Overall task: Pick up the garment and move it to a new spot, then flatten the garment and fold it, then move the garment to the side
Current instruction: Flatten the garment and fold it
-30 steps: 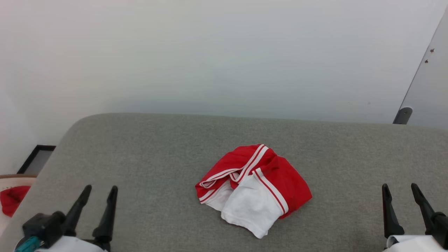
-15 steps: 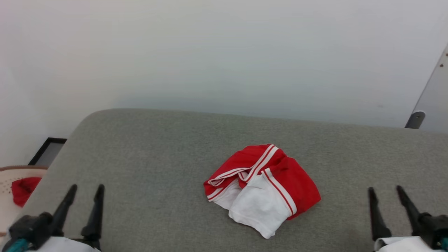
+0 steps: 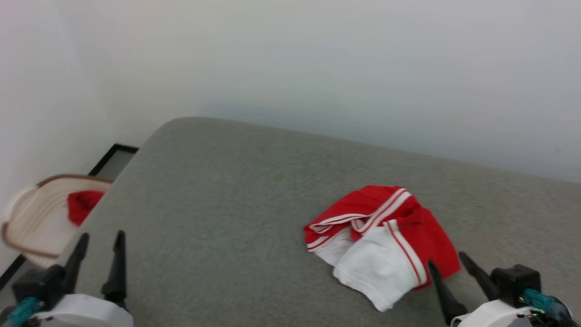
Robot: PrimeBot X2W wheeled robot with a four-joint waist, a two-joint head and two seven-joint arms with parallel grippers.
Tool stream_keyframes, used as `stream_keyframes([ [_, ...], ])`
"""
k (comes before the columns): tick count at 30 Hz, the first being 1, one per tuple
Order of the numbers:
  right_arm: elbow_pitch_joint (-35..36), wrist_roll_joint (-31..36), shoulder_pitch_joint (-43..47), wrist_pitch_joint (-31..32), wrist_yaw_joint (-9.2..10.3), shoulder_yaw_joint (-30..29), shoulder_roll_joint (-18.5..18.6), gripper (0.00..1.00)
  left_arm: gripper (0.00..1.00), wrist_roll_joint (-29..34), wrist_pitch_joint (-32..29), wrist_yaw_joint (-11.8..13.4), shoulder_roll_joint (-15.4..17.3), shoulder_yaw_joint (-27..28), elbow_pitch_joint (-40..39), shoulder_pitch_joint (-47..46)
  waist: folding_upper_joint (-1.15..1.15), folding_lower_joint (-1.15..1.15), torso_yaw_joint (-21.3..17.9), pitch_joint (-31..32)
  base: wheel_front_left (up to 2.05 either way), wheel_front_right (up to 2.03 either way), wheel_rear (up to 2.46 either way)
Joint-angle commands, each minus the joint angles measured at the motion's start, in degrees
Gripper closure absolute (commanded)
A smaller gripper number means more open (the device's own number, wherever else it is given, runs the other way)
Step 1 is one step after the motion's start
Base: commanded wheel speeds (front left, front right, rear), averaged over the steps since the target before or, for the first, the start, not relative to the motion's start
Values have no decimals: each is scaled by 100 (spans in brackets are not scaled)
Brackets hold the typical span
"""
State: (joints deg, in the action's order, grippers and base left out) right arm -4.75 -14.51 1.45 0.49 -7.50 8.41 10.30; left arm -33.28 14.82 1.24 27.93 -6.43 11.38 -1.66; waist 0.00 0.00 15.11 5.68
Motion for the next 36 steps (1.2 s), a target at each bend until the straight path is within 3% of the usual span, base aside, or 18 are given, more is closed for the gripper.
stream_keyframes([
  [1, 28, -82, -26, 302, 2, 48, 23, 0, 0, 66, 6, -35, -47, -76, 63, -98, 0, 0, 392, -121, 0, 0, 0],
  [13, 281, -44, 11, 2422, 2, -126, -151, 0, 0, 171, 20, -197, -342, -416, 346, -569, 0, 0, 795, -612, 0, 0, 0],
  [21, 160, 287, -241, 2926, 2, -309, -322, 0, 0, 278, 41, -375, -668, -363, 520, -913, 0, 0, 925, -1074, 0, 0, 0],
  [28, -188, 410, -499, 3007, 2, -234, -386, 0, 0, 429, 39, -517, -881, -190, 607, -1029, 0, 0, 969, -1246, 0, 0, 0],
  [29, -245, 405, -543, 2986, 2, -229, -396, 58, 0, 450, 39, -535, -907, -154, 620, -1041, 0, 0, 967, -1254, 0, 0, 0],
  [30, -291, 399, -586, 2957, 2, -164, -386, 100, 0, 473, 39, -557, -932, -119, 638, -1048, 0, 0, 964, -1258, 0, 0, 0],
  [36, -397, 273, -736, 2818, 2, -25, -305, 100, 0, 597, 40, -676, -1015, 101, 699, -976, 0, 0, 872, -1200, 0, 0, 0],
])
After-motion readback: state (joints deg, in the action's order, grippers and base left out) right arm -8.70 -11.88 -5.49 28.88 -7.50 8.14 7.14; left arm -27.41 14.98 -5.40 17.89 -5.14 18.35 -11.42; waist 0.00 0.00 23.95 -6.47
